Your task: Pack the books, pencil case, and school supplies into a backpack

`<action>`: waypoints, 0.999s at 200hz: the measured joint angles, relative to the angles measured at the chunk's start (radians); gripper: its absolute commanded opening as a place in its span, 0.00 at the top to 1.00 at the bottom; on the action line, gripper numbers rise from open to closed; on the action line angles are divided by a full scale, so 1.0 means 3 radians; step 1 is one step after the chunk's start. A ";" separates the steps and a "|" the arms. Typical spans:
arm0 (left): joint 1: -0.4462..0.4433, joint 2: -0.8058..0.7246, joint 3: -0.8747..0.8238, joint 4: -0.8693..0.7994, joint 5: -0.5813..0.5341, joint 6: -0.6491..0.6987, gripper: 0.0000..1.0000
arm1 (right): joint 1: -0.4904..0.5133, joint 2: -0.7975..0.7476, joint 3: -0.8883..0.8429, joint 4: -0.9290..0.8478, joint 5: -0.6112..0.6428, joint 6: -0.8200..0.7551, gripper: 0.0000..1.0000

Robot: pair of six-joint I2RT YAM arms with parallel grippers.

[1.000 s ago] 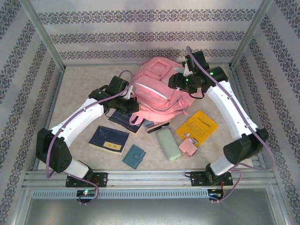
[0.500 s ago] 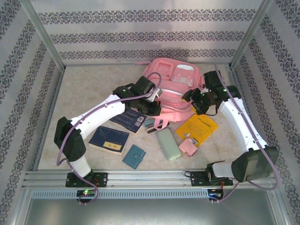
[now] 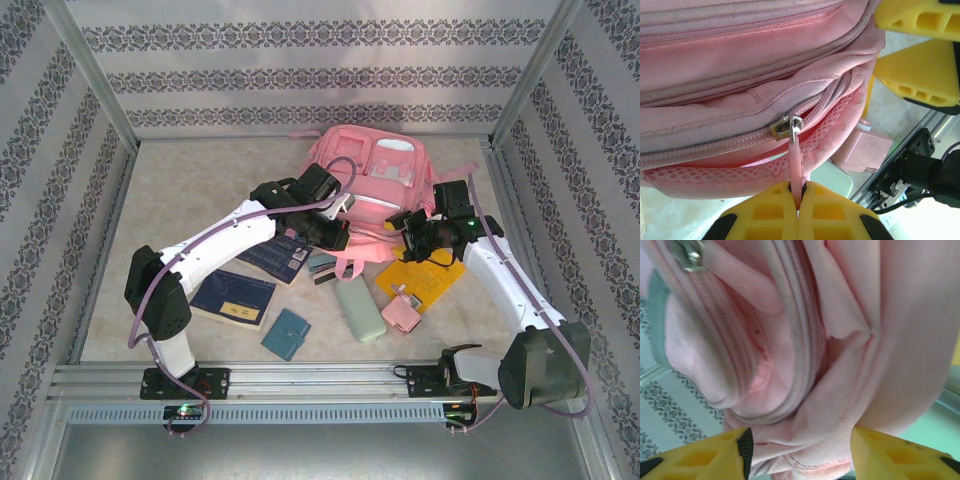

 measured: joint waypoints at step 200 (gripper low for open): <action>0.0111 -0.0165 -0.0294 0.0167 -0.0275 0.0062 1.00 | -0.0097 0.0323 0.0387 -0.0322 0.0629 -0.0872 1.00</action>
